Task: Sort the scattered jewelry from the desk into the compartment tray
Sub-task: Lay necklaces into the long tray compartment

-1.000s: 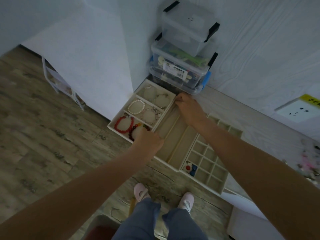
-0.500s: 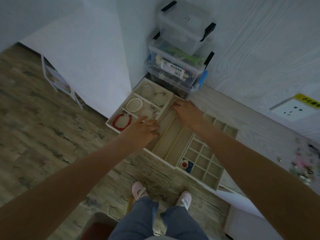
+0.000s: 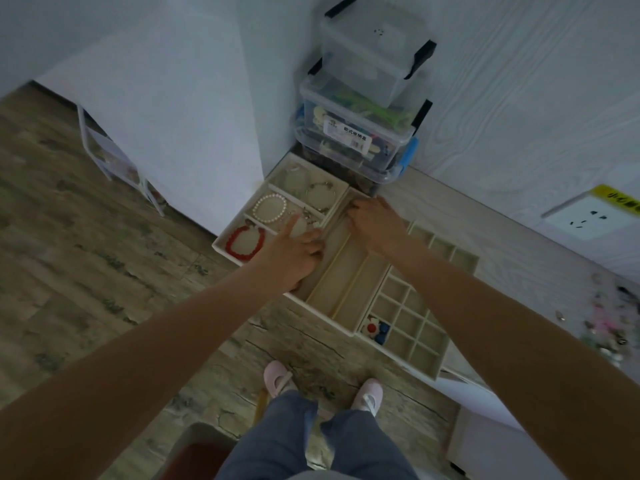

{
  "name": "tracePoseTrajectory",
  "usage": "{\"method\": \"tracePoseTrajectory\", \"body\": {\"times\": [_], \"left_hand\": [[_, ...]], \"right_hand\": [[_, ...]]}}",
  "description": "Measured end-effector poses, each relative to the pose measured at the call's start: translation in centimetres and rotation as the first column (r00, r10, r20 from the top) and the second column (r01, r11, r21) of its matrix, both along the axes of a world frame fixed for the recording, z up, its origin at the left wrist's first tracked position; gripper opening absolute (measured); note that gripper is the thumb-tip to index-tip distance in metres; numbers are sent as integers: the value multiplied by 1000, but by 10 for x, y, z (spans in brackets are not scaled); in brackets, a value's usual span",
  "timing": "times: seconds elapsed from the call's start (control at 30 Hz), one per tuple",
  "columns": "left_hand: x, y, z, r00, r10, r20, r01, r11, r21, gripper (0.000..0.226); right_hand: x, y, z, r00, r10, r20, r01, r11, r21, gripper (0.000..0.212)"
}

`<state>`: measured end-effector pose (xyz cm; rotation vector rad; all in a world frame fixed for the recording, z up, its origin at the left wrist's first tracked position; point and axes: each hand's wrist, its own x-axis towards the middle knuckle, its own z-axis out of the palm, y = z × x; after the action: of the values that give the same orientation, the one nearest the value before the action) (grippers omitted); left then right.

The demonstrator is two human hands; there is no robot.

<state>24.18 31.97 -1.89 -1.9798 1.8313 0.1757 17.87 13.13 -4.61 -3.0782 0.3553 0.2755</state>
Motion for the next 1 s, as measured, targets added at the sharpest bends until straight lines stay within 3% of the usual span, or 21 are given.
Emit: {"method": "tracePoseTrajectory", "body": {"times": [0.27, 0.43, 0.57, 1.0], "left_hand": [[-1, -1, 1, 1000, 7, 16, -7, 1000, -1, 38], [0, -1, -3, 996, -6, 92, 23, 984, -177, 40], [-2, -7, 4, 999, 22, 34, -23, 1000, 11, 48], [-5, -11, 1, 998, 13, 66, -16, 999, 51, 47]], "right_hand": [[1, -1, 0, 1000, 8, -16, -8, 1000, -12, 26], [2, 0, 1, 1000, 5, -6, -5, 1000, -19, 31], [2, 2, -2, 1000, -4, -8, 4, 1000, -8, 32], [5, 4, 0, 995, -70, -64, 74, 995, 63, 33]]}}
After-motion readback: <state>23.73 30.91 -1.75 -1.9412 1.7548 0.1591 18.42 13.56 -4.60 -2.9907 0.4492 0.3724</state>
